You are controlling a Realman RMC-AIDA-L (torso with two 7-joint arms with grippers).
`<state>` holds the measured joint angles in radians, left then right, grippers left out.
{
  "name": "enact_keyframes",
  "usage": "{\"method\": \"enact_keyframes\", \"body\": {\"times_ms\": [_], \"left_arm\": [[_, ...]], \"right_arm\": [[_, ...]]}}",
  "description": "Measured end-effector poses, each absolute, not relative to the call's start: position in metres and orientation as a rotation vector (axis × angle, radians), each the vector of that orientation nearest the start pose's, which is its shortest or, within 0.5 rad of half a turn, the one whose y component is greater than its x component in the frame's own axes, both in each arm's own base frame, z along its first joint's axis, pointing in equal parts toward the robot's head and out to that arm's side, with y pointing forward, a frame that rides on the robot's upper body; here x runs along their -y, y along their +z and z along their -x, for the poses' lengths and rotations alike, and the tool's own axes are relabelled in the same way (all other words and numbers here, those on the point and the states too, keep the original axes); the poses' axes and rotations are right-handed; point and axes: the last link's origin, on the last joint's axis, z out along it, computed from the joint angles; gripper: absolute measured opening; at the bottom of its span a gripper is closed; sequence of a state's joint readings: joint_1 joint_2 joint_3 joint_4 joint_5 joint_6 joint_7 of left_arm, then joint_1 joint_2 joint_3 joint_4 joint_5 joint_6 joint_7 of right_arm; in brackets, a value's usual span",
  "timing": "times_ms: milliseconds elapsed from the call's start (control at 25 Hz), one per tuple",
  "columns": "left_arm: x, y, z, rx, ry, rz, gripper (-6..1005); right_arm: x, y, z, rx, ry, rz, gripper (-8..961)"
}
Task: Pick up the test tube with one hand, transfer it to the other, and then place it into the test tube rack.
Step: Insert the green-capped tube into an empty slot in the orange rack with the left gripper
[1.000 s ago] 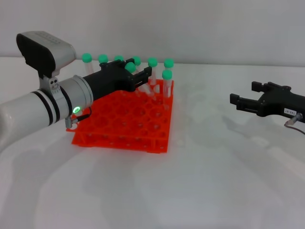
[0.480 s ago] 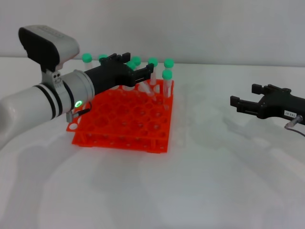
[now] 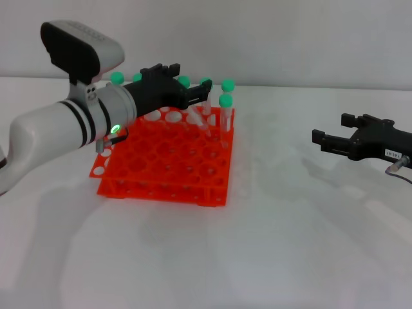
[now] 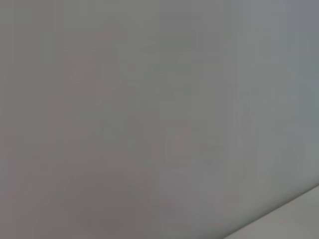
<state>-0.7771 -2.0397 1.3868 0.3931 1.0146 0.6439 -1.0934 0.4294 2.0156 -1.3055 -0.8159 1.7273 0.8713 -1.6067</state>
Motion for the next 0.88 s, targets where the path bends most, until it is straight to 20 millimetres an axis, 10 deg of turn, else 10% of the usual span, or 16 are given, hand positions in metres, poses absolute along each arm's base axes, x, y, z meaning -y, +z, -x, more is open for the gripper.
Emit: {"method": "enact_keyframes", "body": {"times_ms": [880], "left_arm": [[-0.46,-0.029,0.171,0.4,-0.625,2.19,818]], "right_arm": [[-0.397,0.011,-0.249,-0.695,0.604,2.277,855]]}}
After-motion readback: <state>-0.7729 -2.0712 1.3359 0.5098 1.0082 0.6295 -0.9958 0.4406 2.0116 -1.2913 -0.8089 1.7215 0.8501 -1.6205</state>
